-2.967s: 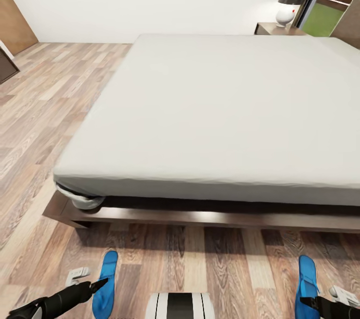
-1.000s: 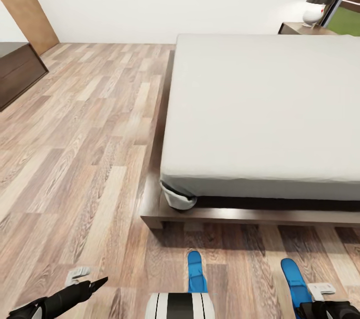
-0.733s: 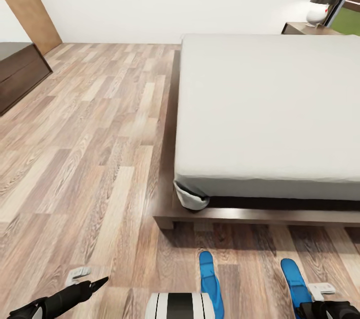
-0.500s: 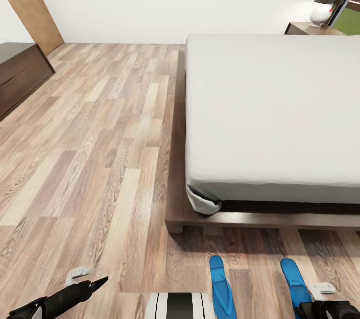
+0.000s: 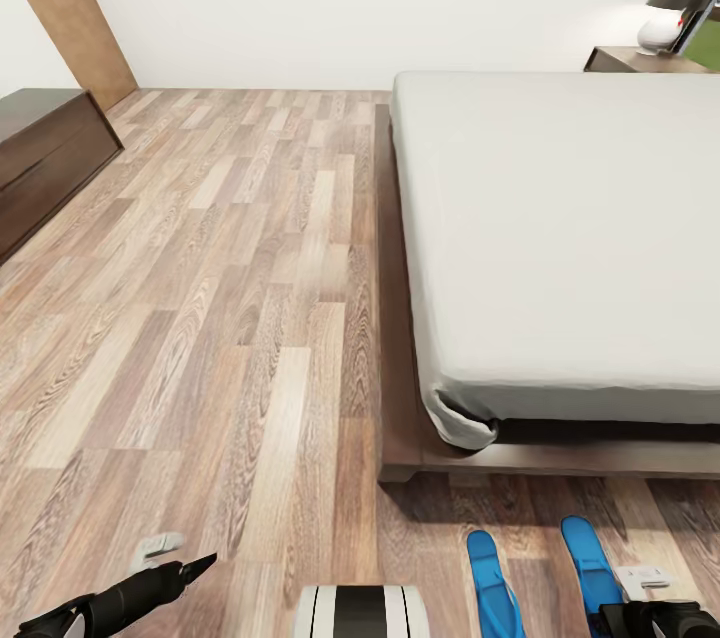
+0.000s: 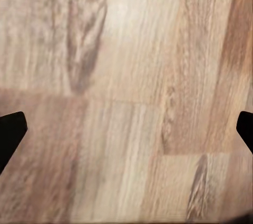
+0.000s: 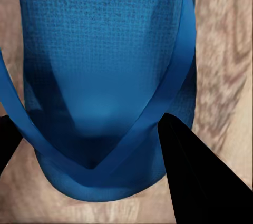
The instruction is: In the bedroom, move the book from the bed onto either nightstand, and place the two sandals side by side next to the bed.
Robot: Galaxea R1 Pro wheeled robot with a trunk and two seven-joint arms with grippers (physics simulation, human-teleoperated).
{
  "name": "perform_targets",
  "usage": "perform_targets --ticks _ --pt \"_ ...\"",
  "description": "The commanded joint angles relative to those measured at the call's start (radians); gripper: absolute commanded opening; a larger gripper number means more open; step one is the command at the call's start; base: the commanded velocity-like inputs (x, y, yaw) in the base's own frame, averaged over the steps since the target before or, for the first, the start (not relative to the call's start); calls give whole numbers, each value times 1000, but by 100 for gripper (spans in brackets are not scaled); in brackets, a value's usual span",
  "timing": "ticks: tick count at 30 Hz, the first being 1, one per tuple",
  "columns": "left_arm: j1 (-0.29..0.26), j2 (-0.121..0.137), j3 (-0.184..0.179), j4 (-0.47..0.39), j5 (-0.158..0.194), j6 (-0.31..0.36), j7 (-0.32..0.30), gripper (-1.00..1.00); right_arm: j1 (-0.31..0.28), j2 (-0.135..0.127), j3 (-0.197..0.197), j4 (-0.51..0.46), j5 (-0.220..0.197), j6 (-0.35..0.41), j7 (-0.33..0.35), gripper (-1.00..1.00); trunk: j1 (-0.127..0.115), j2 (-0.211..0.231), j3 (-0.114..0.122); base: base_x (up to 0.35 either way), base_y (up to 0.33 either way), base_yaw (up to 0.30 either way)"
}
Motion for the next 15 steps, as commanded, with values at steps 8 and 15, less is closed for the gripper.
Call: perform_targets --ticks 8,15 --pt "-1 0 2 1 8 9 -4 100 0 0 -4 -3 4 7 2 -100 0 0 -1 1 117 0" --pt "-1 0 2 1 8 7 -3 100 0 0 -5 -3 4 7 2 -100 1 -1 -12 0 2 0"
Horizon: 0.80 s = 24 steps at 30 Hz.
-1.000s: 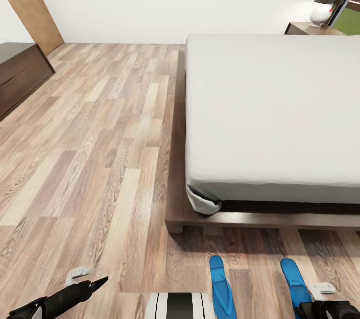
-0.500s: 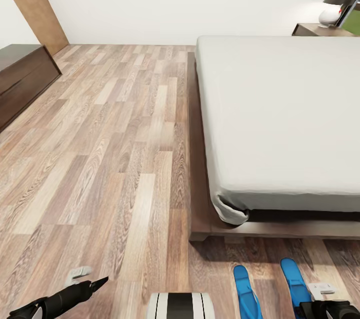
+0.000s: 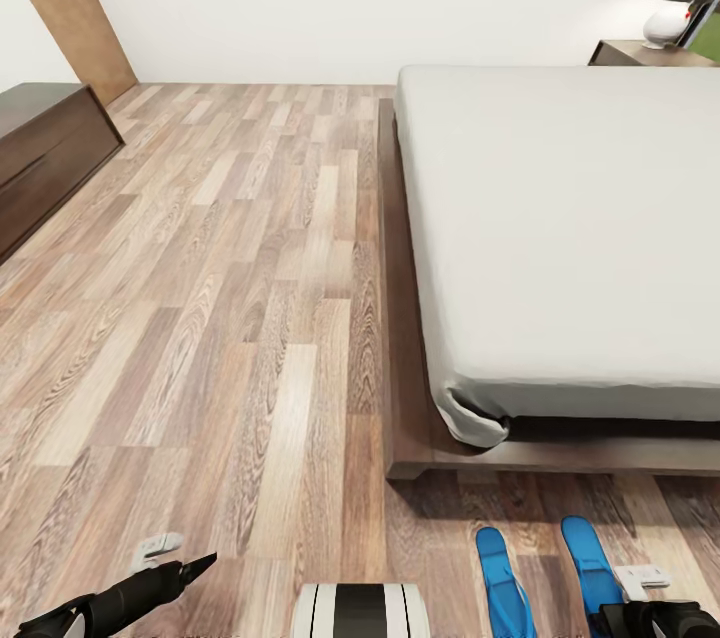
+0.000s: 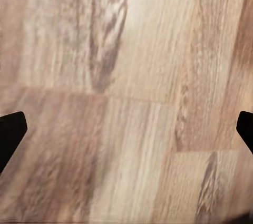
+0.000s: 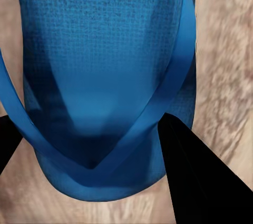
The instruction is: In the bedroom, move the book from the bed onto either nightstand, and place the two sandals side by side next to the bed.
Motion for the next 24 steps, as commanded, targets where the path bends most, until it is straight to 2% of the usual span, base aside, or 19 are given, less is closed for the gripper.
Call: perform_targets --ticks 1,18,20,21,24 --pt "0 0 2 0 7 11 -4 100 0 0 -4 -2 4 6 2 -100 0 -1 -5 0 0 0" --pt "0 0 2 0 7 12 -5 100 0 3 -4 -3 4 5 2 -100 8 -4 -70 0 0 0" --pt "0 0 2 0 7 12 -5 100 0 22 -4 -7 4 -33 2 -100 9 -5 -78 0 0 0" --pt "0 0 2 0 7 12 -5 100 0 42 -4 -18 4 -78 2 -100 9 -5 -82 0 0 0" --pt "0 0 2 0 7 12 -6 100 0 65 -5 -46 3 -121 2 -100 10 -5 -86 0 0 0"
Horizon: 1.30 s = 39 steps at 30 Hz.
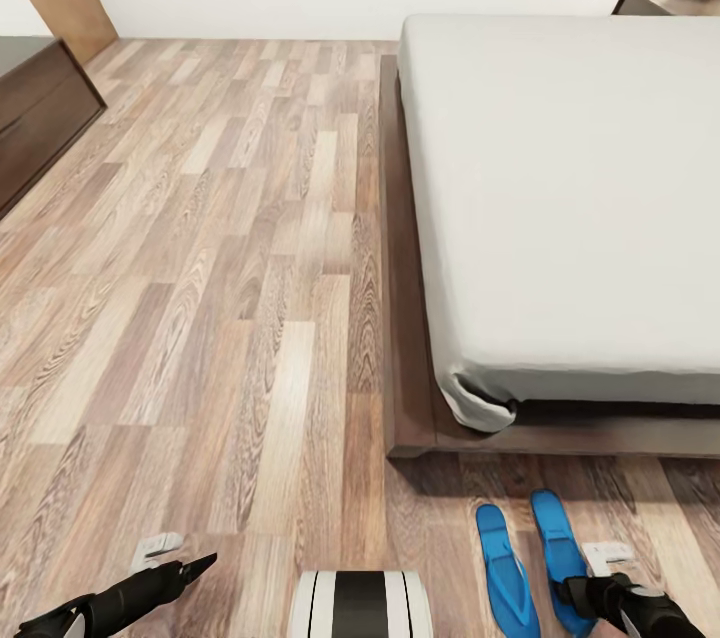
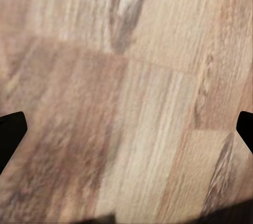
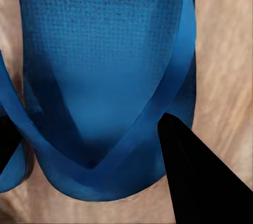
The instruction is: In the bedroom, move the book from the bed onto either nightstand, and place the two sandals side by side next to the bed.
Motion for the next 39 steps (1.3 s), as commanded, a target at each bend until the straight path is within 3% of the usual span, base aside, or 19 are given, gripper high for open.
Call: perform_targets --ticks 1,9,39 --pt "0 0 2 0 7 11 -4 100 0 3 -5 -6 5 2 3 -100 0 0 -1 0 0 0" --pt "0 0 2 0 7 12 -4 100 0 6 -7 -15 1 -4 3 -100 0 0 -1 0 0 0" --pt "0 0 2 0 7 12 -4 100 0 5 -9 -13 4 -6 3 -100 13 -7 -117 0 0 0"
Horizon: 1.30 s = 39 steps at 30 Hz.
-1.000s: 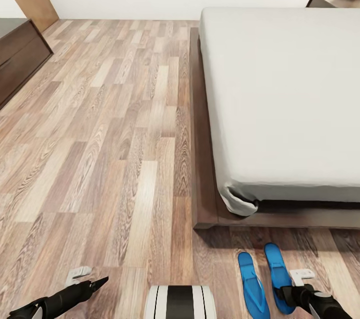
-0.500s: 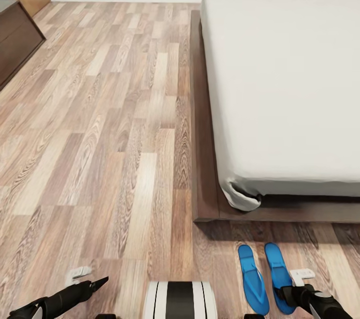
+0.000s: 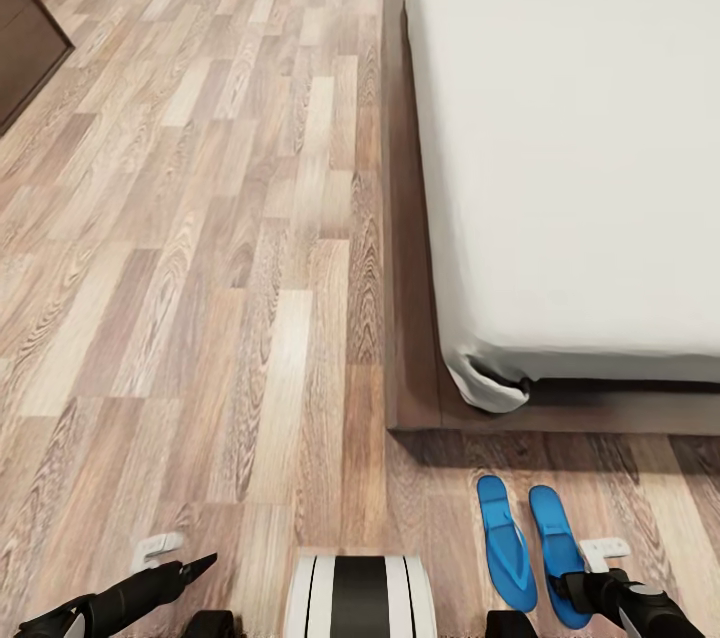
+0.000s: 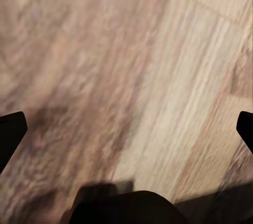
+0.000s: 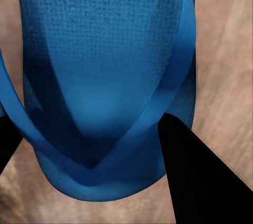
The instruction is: In the bedroom, move the book from the bed onto either nightstand, and place the two sandals side by side next to the bed.
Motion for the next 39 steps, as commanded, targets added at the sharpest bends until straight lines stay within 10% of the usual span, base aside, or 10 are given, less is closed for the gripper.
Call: perform_targets --ticks 1,39 --pt "0 0 2 0 7 10 -4 100 0 0 -5 -2 4 6 3 -100 0 0 -5 0 0 0" --pt "0 0 2 0 7 10 -5 100 1 0 -10 -2 -3 -137 6 -100 3 -2 -24 0 0 0"
